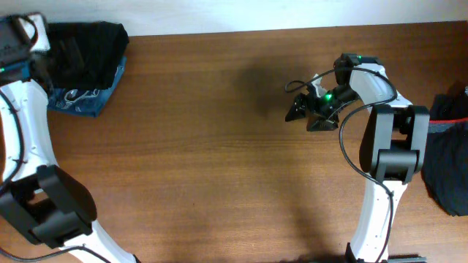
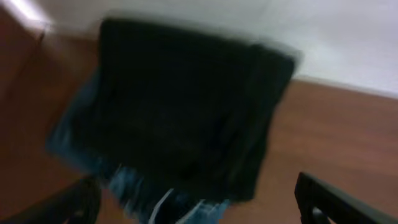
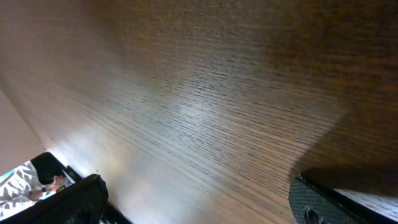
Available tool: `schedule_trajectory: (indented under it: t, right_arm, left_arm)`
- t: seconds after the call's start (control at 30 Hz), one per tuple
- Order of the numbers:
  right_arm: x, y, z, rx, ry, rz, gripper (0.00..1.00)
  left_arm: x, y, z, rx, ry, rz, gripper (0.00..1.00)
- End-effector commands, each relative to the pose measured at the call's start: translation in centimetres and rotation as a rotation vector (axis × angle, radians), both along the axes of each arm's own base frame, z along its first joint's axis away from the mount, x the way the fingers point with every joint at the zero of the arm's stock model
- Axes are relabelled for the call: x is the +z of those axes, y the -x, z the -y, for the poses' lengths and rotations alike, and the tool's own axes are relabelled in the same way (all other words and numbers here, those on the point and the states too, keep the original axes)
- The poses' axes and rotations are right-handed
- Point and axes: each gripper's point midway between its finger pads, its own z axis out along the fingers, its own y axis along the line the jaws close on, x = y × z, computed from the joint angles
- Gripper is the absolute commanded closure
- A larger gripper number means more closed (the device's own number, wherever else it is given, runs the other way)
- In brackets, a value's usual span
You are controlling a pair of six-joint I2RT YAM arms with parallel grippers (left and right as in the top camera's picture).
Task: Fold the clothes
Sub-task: 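Release the black jeans and lift the left gripper away from the stack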
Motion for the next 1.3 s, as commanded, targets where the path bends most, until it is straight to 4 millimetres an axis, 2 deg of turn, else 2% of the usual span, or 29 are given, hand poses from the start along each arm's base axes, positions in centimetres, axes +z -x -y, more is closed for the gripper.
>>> schedule_trajectory:
  t: [0.0, 0.03, 0.1, 0.13, 0.17, 0.2, 0.23, 0.33, 0.4, 0.53, 0.63, 0.83, 0.97, 1.13, 1.27]
  right_arm:
    - [-0.3, 0.2, 1.2, 0.011, 0.082, 0.005, 0.01]
    - [-0.4, 0.2, 1.3, 0.012, 0.089, 0.004, 0.01]
    - [-0.5, 0.1, 1.5, 0.014, 0.098, 0.007, 0.01]
    - [-0.5, 0.1, 1.5, 0.013, 0.098, 0.011, 0.01]
    - [-0.5, 0.0, 1.5, 0.013, 0.098, 0.015, 0.01]
    - [-0.5, -0.2, 1.5, 0.013, 0.099, 0.022, 0.01]
    - [-0.6, -0.4, 1.5, 0.013, 0.099, 0.03, 0.01]
    - [-0.6, -0.7, 1.5, 0.012, 0.1, 0.045, 0.01]
    - [-0.7, -0.6, 1.5, 0.013, 0.1, 0.044, 0.01]
    - [-0.8, -0.5, 1.5, 0.013, 0.1, 0.04, 0.01]
    - [-0.8, -0.4, 1.5, 0.013, 0.1, 0.037, 0.01]
    - [-0.8, -0.4, 1.5, 0.013, 0.1, 0.037, 0.01]
    - [-0.8, -0.5, 1.5, 0.013, 0.1, 0.037, 0.01]
    - [-0.8, -0.5, 1.5, 0.013, 0.1, 0.037, 0.01]
    - [-0.8, -0.5, 1.5, 0.013, 0.1, 0.037, 0.01]
  left_arm:
    - [-5.5, 2.7, -4.3, 0.186, 0.05, -0.151, 0.05]
    - [-6.4, 3.5, -5.1, 0.213, 0.059, -0.184, 0.11]
    - [-8.4, 5.1, -6.3, 0.25, 0.081, -0.254, 0.33]
    - [-9.4, 5.8, -6.6, 0.261, 0.096, -0.288, 0.65]
    - [-10.3, 6.3, -6.8, 0.268, 0.108, -0.317, 0.75]
    - [-11.6, 7.0, -6.9, 0.274, 0.125, -0.358, 0.91]
    - [-12.9, 7.6, -6.8, 0.276, 0.141, -0.4, 0.95]
    - [-17.1, 8.9, -5.5, 0.263, 0.192, -0.531, 0.98]
    - [-19.6, 9.0, -4.7, 0.248, 0.207, -0.582, 0.98]
    - [-22.0, 8.3, -4.5, 0.24, 0.207, -0.589, 0.99]
    - [-23.0, 7.5, -5.0, 0.24, 0.197, -0.564, 0.99]
    - [-23.2, 5.5, -5.3, 0.228, 0.187, -0.489, 0.99]
    - [-22.8, 3.5, -2.9, 0.143, 0.283, -0.419, 0.99]
    - [-22.8, 2.7, -0.3, 0.153, 0.321, -0.423, 0.99]
    - [-22.8, 1.6, 2.7, 0.105, 0.313, -0.427, 0.99]
